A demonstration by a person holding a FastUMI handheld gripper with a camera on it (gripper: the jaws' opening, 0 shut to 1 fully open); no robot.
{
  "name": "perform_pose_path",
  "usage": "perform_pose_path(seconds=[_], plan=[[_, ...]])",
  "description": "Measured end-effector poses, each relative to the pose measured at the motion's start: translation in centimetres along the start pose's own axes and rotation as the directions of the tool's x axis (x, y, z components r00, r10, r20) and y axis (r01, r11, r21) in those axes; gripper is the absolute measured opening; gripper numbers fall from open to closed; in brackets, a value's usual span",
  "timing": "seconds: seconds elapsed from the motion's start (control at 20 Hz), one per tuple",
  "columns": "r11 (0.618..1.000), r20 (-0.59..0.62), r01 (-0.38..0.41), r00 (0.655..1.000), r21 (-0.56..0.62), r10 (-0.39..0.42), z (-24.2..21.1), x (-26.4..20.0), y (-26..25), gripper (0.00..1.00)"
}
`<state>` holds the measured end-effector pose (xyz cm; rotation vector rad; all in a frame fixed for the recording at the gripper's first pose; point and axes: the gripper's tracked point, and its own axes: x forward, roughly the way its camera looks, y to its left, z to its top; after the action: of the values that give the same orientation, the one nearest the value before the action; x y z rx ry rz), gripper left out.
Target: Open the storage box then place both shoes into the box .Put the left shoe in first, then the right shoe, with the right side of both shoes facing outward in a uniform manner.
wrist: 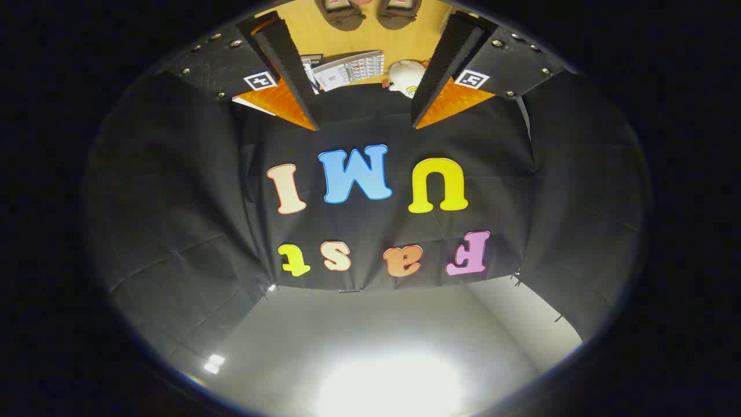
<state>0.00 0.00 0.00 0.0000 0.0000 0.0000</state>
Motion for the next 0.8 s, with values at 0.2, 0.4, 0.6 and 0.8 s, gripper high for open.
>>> perform_pose_path(seconds=[0.2, 0.4, 0.6, 0.8], plan=[[0.999, 0.005, -0.033, 0.999, 0.018, 0.033, -0.1, 0.7, 1.0, 0.96], [0.998, 0.006, -0.062, 0.998, -0.005, 0.062, -0.6, 0.8, 2.0, 0.96], [0.996, -0.004, -0.091, 0.996, -0.021, 0.091, -1.0, 0.7, 3.2, 0.96], [0.992, 0.005, -0.11, 0.994, -0.056, 0.11, -0.8, 0.3, 3.9, 0.96]])
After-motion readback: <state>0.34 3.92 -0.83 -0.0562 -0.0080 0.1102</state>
